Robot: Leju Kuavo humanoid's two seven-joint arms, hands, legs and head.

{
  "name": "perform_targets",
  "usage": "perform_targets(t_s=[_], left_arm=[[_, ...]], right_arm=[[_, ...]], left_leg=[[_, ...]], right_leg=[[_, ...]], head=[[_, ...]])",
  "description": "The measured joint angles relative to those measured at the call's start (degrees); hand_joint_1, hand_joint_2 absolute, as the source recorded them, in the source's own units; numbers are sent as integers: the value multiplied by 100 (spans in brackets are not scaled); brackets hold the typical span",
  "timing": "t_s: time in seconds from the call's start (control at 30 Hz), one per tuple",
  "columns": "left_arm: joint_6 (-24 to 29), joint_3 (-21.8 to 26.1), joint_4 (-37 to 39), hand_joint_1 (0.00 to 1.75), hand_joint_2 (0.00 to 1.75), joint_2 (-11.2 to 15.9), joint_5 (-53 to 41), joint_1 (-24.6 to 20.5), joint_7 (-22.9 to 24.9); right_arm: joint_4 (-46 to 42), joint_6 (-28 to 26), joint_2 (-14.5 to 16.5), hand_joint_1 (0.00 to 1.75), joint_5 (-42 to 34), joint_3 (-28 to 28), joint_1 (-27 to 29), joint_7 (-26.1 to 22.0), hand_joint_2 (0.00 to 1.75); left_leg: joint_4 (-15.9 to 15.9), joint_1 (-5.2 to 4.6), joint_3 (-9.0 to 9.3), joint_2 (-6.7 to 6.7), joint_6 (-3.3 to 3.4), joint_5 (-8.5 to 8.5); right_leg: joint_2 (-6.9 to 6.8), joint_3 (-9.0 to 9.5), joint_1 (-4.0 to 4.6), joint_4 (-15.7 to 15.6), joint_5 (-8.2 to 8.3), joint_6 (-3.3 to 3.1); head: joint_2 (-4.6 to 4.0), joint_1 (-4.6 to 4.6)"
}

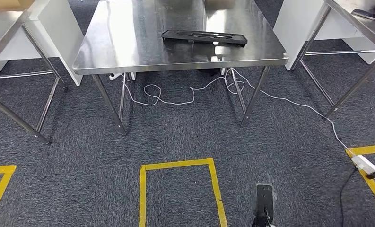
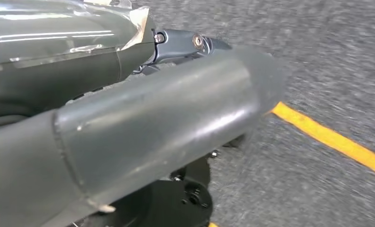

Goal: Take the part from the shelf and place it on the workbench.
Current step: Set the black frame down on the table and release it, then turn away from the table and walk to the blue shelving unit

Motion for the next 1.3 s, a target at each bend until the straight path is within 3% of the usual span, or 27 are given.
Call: perform_targets(t_s=[0.07,0.1,0.17,0.23,0.3,0.37,0.43,0.47,0.53,0.6,0.63,0.67,0.7,0.77,0.83,0.87,0.93,0.97,1.0,1.07,1.1,1.13,1.17,1.2,1.23,1.3], left_arm=[[-1,-31,4,0,0,12,-24,16,10],[-1,-39,5,0,0,20,-30,18,12],[-3,-53,7,0,0,36,-33,15,12],[-3,-60,7,0,0,47,-35,13,13],[-3,-61,7,0,0,50,-40,7,16],[6,-63,9,0,0,53,-70,2,36],[34,-64,19,0,0,58,-109,0,76],[53,-63,25,0,0,62,-121,-1,97],[87,-62,40,0,0,68,-139,3,127],[116,-60,54,0,0,74,-140,14,158],[128,-60,61,0,0,75,-139,16,170],[141,-59,68,0,0,75,-138,17,184],[153,-59,77,0,0,75,-139,17,198],[166,-60,95,0,0,74,-154,17,233],[166,-61,110,0,0,72,-190,19,277],[165,-63,119,0,0,71,-223,20,302],[167,-83,135,0,0,73,-308,34,363],[172,-106,140,0,0,75,-349,44,393],[176,-133,142,0,0,78,-376,55,418],[184,-178,143,0,0,81,-400,68,443],[185,-192,143,0,0,82,-409,71,451],[185,-201,144,0,0,82,-418,71,455],[185,-208,144,0,0,83,-426,70,459],[185,-211,144,0,0,85,-433,69,462],[184,-216,144,0,0,86,-437,67,463],[183,-234,144,0,0,87,-444,58,465]], right_arm=[[602,30,-47,0,-57,-209,-140,-102,0],[831,38,-60,0,-65,-277,-198,-122,0],[1186,40,-77,0,-68,-386,-289,-133,0],[1422,40,-89,0,-70,-458,-357,-134,0],[1575,42,-103,0,-92,-512,-414,-70,0],[1757,121,-121,0,-213,-601,-469,198,0],[2027,308,-166,0,-410,-749,-480,621,0],[2176,416,-192,0,-500,-835,-454,837,0],[2455,578,-249,0,-637,-1000,-358,1243,0],[2690,661,-291,0,-748,-1151,-247,1638,0],[2787,658,-312,0,-782,-1218,-197,1822,0],[2876,613,-327,0,-784,-1278,-150,2043,0],[2954,509,-341,0,-725,-1321,-108,2341,0],[3081,196,-352,0,-414,-1330,-58,3225,0],[3174,-41,-349,0,4,-1223,-25,4173,0],[3210,-94,-339,0,157,-1142,-5,4495,0],[3273,-139,-306,0,319,-1002,45,4820,0],[3290,-157,-284,0,346,-955,65,4880,0],[3304,-168,-264,0,366,-917,80,4913,0],[3325,-178,-224,0,390,-849,89,4936,0],[3333,-178,-212,0,396,-825,90,4939,0],[3340,-178,-204,0,400,-810,90,4940,0],[3344,-178,-202,0,400,-797,91,4940,0],[3348,-178,-202,0,400,-785,91,4941,0],[3351,-178,-202,0,400,-771,92,4941,0],[3355,-179,-199,0,400,-742,89,4941,0]], left_leg=[[677,45,-131,-17,-71,-592],[1000,69,-163,-21,-105,-700],[1250,128,-39,-19,-160,-514],[739,184,450,-25,-201,-245],[-13,180,970,-58,-200,-287],[-321,130,1114,-84,-163,-384],[-388,103,1020,-68,-63,-334],[-423,98,959,-62,18,-284],[-458,76,821,-47,178,-145],[-455,33,653,-40,249,-11],[-452,16,571,-33,258,53],[-449,4,489,-28,260,115],[-446,-5,412,-23,253,175],[-436,-16,294,-19,216,284],[-431,-34,222,3,160,400],[-437,-41,198,15,133,460],[-436,-39,157,11,80,516],[-363,-30,125,-2,48,403],[-186,-13,73,-15,12,175],[501,34,-76,-31,-55,-462],[897,57,-138,-35,-86,-681],[1194,82,-149,-38,-116,-756],[1322,112,-83,-38,-147,-691],[1241,148,83,-37,-176,-540],[958,186,348,-36,-207,-388],[207,221,901,-60,-250,-319]], right_leg=[[-27,-142,13,8,138,-49],[-30,-218,14,17,205,-34],[-35,-385,2,60,323,15],[-34,-569,-23,154,400,87],[-32,-706,-25,249,461,178],[-33,-789,-14,272,551,283],[-25,-883,5,303,586,370],[-15,-964,16,406,478,368],[8,-1173,10,922,-10,279],[34,-1316,21,1619,-425,236],[43,-1301,23,1830,-461,269],[47,-1196,26,1866,-395,324],[48,-992,25,1701,-272,380],[48,-357,38,909,-105,418],[63,127,81,159,-130,356],[71,207,108,-19,-144,323],[69,118,64,-47,-81,246],[60,68,26,-47,-35,193],[46,21,-12,-50,21,120],[21,-99,-20,-37,132,19],[8,-161,-15,-24,189,-3],[-2,-233,-15,-1,242,6],[-9,-311,-24,33,291,25],[-12,-392,-39,83,329,49],[-13,-483,-58,147,358,76],[-12,-653,-63,288,397,133]], head=[[0,-16],[0,-15],[0,-16],[1,-19],[2,-21],[2,-24],[2,-25],[2,-12],[2,19],[1,44],[1,45],[1,47],[1,48],[2,51],[1,45],[1,45],[1,44],[1,39],[1,24],[1,-2],[1,-9],[0,-10],[1,-11],[1,-10],[1,-14],[0,-15]])
